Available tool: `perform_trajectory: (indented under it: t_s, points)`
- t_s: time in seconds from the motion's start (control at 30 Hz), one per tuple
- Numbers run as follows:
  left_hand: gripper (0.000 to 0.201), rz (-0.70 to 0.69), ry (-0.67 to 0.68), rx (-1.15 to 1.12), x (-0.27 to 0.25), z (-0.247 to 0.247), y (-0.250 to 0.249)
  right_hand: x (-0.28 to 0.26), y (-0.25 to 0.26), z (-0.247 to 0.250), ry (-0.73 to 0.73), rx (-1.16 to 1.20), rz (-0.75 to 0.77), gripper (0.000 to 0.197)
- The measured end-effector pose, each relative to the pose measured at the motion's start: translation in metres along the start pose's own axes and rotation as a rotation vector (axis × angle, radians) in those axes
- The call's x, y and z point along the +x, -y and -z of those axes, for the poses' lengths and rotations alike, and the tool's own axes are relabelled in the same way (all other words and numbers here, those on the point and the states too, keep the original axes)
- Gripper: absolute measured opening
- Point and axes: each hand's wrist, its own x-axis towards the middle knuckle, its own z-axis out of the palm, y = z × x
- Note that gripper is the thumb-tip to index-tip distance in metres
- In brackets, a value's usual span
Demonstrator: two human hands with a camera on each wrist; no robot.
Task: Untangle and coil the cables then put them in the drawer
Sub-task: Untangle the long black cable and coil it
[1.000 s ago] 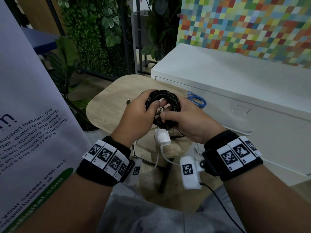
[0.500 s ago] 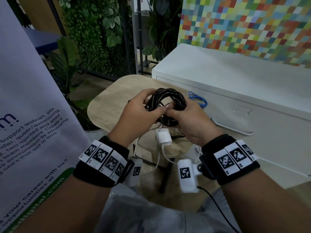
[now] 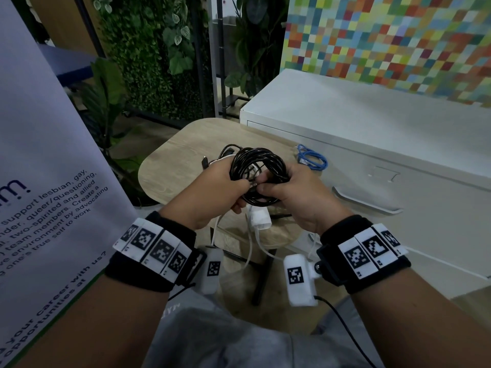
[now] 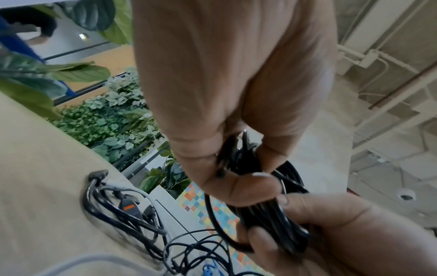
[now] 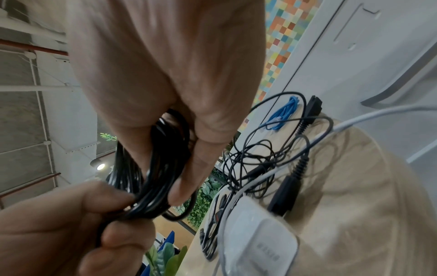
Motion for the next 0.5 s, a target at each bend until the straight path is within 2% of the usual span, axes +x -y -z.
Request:
perform_trajectory:
  t_s: [0.17, 0.33, 0.5]
  points:
    - [0.033, 0.028, 0.061, -0.097, 0.002, 0.000, 0.002, 0.000, 0.005, 0.011, 0.068, -0.073, -0.011, 0.026]
    - [0.022, 0.026, 0.081, -0.135, 0.002, -0.003, 0.003, 0.001, 0.011, 0.020, 0.157, -0.185, 0.030, 0.017]
    - [0.017, -0.007, 0.013, -0.077, 0.006, -0.008, 0.006, -0.002, 0.015, 0.027, 0.228, -0.243, 0.047, 0.012]
